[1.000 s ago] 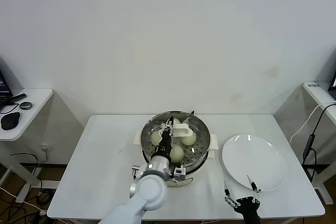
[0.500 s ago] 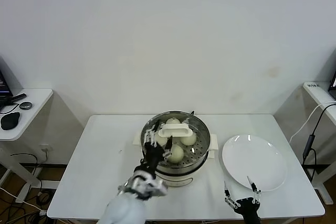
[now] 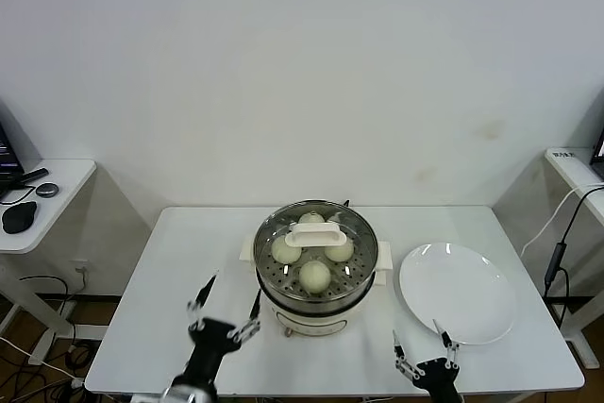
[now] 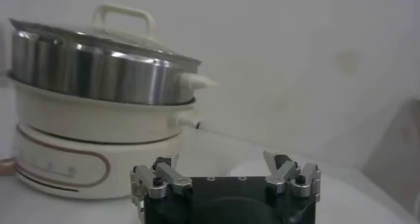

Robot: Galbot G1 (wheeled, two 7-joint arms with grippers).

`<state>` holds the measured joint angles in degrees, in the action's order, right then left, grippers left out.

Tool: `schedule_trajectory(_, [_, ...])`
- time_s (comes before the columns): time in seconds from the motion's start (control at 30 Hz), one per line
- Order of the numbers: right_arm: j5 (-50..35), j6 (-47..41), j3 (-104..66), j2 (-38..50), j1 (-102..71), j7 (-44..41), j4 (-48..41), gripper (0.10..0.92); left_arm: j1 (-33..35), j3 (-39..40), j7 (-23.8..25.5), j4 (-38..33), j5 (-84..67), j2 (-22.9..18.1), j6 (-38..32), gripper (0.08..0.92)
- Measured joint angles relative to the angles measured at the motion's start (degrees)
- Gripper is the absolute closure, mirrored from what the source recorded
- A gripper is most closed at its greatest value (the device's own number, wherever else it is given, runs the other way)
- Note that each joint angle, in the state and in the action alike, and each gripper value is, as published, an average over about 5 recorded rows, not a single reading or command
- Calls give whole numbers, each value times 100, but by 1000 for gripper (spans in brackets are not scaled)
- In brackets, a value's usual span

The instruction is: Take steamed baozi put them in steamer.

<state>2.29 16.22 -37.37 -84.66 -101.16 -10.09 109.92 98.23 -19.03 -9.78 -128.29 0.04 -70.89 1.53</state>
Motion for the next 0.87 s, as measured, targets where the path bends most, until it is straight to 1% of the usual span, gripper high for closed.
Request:
schedule_trajectory(0.17, [-199,-157,63,94,-69,14,32,203,518,-289,-67,299,-512,-159,-542,177])
schedule_trajectory(0.4, [-350,-356,126,149,-130,51,120,203,860,-540,-88,707,-843,-279,-1118,177])
schedule_trajectory(0.87, [-343,-559,165,190,-208,167,181,203,1122,-784,-30,1013,-1067,-331,-1404,177])
